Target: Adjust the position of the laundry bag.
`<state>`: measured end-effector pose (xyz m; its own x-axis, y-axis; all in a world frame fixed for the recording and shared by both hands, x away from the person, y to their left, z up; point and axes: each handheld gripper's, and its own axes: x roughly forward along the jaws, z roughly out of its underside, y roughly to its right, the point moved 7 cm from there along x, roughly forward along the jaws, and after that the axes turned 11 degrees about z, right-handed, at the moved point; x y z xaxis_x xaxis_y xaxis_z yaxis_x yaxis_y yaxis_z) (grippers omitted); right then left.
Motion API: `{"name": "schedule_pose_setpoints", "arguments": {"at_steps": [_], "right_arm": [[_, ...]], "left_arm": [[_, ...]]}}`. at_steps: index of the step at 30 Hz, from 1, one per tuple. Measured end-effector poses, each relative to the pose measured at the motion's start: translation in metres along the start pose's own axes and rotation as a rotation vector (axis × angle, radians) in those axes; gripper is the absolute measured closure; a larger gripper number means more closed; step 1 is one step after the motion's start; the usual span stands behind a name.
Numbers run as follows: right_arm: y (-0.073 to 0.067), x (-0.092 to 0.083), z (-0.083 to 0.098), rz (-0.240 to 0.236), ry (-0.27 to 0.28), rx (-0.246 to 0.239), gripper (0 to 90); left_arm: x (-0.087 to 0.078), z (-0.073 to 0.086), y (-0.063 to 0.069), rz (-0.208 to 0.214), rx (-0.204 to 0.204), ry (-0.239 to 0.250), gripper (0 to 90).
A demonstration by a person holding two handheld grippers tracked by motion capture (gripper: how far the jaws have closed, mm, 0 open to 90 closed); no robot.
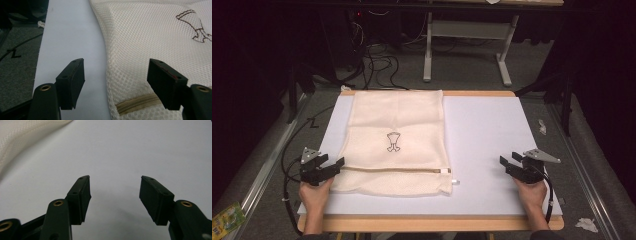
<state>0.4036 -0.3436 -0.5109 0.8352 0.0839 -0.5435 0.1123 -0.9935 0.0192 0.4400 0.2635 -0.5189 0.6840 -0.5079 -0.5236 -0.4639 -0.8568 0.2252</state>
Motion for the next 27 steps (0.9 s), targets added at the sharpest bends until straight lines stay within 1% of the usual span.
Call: {"name": "schedule_pose_setpoints", "arguments": {"at_steps": [3,6,8,9,10,11,12,14,18,21,23,25,27], "right_arm": [[-0.008,-0.001,0.001,-0.014,-0.008,0.001,43.3],[-0.018,0.001,0.001,-0.034,-0.028,-0.024,43.7],[-0.026,0.003,0.000,-0.057,-0.045,-0.025,43.9],[-0.029,0.004,-0.001,-0.061,-0.051,-0.027,44.2],[-0.032,0.005,-0.002,-0.067,-0.048,-0.040,44.9],[-0.032,0.005,-0.002,-0.067,-0.048,-0.040,44.9],[-0.040,0.007,-0.004,-0.086,-0.051,-0.037,45.9],[-0.048,0.009,-0.005,-0.097,-0.056,-0.049,46.4],[-0.064,0.011,-0.008,-0.123,-0.059,-0.071,49.4],[-0.076,0.013,-0.010,-0.149,-0.075,-0.090,51.6],[-0.084,0.014,-0.012,-0.167,-0.081,-0.108,52.5],[-0.092,0.015,-0.014,-0.185,-0.087,-0.113,52.7],[-0.100,0.015,-0.017,-0.199,-0.076,-0.121,53.1]], "left_arm": [[0.001,0.001,0.003,0.009,0.003,-0.014,30.8],[0.002,0.001,0.007,0.022,0.004,-0.026,30.7],[0.001,0.000,0.009,0.012,0.014,-0.042,30.6],[0.001,0.000,0.009,0.012,0.014,-0.042,31.2],[0.000,0.000,0.010,0.014,0.018,-0.045,31.4],[0.000,0.000,0.012,0.021,0.017,-0.052,31.4],[0.000,0.000,0.014,0.022,0.020,-0.055,31.4],[0.000,-0.001,0.015,0.023,0.020,-0.056,31.4],[0.002,-0.002,0.019,0.026,0.027,-0.091,30.3],[0.005,-0.004,0.023,0.029,0.029,-0.101,30.2],[0.008,-0.005,0.024,0.032,0.034,-0.122,30.0],[0.011,-0.007,0.024,0.028,0.031,-0.126,30.0],[0.011,-0.008,0.024,0.023,0.033,-0.126,30.3]]}}
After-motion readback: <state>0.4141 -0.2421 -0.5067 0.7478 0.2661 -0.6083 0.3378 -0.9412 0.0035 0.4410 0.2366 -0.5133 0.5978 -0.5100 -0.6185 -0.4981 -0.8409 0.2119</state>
